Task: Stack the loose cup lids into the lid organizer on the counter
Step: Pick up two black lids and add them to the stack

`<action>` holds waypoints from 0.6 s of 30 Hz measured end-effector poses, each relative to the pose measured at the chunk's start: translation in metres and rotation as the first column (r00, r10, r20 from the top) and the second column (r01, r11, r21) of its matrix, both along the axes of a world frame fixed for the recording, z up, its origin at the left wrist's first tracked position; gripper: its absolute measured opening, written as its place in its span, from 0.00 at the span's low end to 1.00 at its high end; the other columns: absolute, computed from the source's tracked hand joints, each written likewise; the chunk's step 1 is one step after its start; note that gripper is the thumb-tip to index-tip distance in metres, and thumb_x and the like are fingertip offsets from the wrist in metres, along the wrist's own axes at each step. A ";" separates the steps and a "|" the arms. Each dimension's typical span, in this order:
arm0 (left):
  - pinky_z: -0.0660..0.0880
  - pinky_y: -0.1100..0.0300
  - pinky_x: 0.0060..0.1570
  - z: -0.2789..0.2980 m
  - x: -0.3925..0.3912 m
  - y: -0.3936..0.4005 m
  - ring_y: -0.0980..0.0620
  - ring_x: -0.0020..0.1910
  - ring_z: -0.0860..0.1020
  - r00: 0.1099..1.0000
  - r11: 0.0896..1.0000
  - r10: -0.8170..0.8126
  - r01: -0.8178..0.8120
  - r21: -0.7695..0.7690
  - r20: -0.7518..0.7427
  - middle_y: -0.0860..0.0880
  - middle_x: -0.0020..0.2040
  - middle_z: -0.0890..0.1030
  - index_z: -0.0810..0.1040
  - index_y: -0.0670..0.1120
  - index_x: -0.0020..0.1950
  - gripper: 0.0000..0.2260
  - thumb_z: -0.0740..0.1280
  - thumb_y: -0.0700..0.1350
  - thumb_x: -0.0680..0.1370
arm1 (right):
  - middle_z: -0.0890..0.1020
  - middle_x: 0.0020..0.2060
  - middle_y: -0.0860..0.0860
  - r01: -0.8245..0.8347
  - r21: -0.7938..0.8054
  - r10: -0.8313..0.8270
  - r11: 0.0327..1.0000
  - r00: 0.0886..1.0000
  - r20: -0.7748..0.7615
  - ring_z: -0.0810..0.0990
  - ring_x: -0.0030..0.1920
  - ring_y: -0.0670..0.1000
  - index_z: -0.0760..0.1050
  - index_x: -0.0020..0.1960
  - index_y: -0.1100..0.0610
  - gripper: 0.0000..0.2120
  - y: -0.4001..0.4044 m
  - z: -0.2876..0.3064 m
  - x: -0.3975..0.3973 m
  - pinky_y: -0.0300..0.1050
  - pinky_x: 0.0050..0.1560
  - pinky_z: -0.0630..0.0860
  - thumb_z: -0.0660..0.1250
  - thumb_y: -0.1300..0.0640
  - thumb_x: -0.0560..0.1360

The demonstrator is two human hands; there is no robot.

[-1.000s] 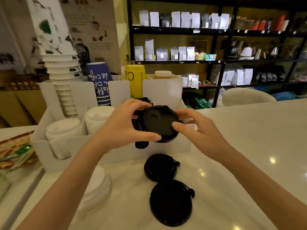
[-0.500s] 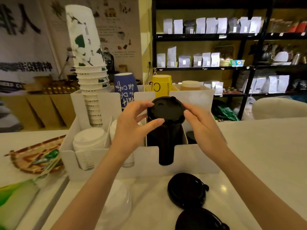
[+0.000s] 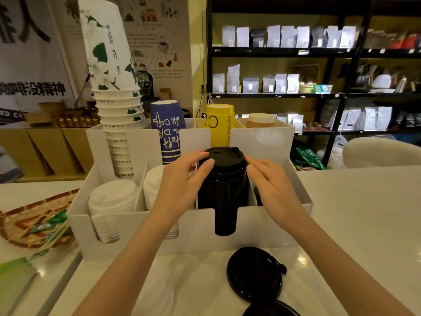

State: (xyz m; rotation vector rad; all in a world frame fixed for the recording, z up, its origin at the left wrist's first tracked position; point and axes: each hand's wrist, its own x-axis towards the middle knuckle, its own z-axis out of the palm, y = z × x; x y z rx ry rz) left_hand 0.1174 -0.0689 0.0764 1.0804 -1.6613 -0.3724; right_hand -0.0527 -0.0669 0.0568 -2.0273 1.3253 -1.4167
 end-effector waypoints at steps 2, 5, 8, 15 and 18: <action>0.69 0.68 0.51 0.000 -0.001 0.002 0.58 0.54 0.70 0.998 0.999 -0.023 0.021 0.030 0.057 0.55 0.53 0.74 0.72 0.47 0.62 0.17 0.63 0.48 0.74 | 0.78 0.53 0.51 0.020 -0.007 -0.020 1.000 1.000 -0.007 0.72 0.57 0.52 0.70 0.62 0.46 0.20 -0.001 -0.001 0.000 0.49 0.60 0.68 0.50 0.46 0.74; 0.67 0.73 0.46 0.001 -0.002 0.004 0.59 0.51 0.70 0.989 0.998 -0.055 0.052 0.027 0.134 0.55 0.52 0.74 0.72 0.49 0.61 0.16 0.63 0.49 0.74 | 0.79 0.54 0.48 0.065 -0.017 -0.065 0.998 0.997 -0.032 0.71 0.58 0.51 0.72 0.62 0.48 0.22 0.002 -0.003 0.001 0.51 0.61 0.68 0.49 0.44 0.74; 0.68 0.70 0.47 0.002 -0.002 0.004 0.59 0.51 0.70 0.986 0.998 -0.050 0.046 0.034 0.157 0.54 0.52 0.75 0.71 0.48 0.62 0.17 0.63 0.49 0.74 | 0.79 0.57 0.47 0.111 -0.046 -0.115 0.993 0.990 -0.080 0.69 0.59 0.48 0.72 0.63 0.49 0.23 0.007 -0.002 0.004 0.48 0.61 0.66 0.49 0.45 0.73; 0.63 0.64 0.58 0.001 -0.004 0.009 0.52 0.63 0.69 0.930 0.996 0.091 -0.088 -0.025 0.356 0.49 0.66 0.73 0.69 0.47 0.65 0.22 0.65 0.52 0.73 | 0.78 0.59 0.47 0.107 -0.034 -0.110 0.994 0.990 -0.090 0.69 0.61 0.48 0.71 0.63 0.49 0.22 0.008 -0.003 0.006 0.50 0.63 0.66 0.49 0.45 0.73; 0.63 0.61 0.62 0.000 -0.006 0.010 0.52 0.64 0.68 0.914 0.992 0.123 -0.116 -0.041 0.386 0.49 0.67 0.72 0.68 0.47 0.66 0.22 0.64 0.52 0.73 | 0.77 0.58 0.46 0.074 0.002 -0.074 0.997 0.994 -0.083 0.69 0.62 0.49 0.71 0.62 0.47 0.18 0.006 -0.002 0.004 0.48 0.63 0.65 0.52 0.47 0.76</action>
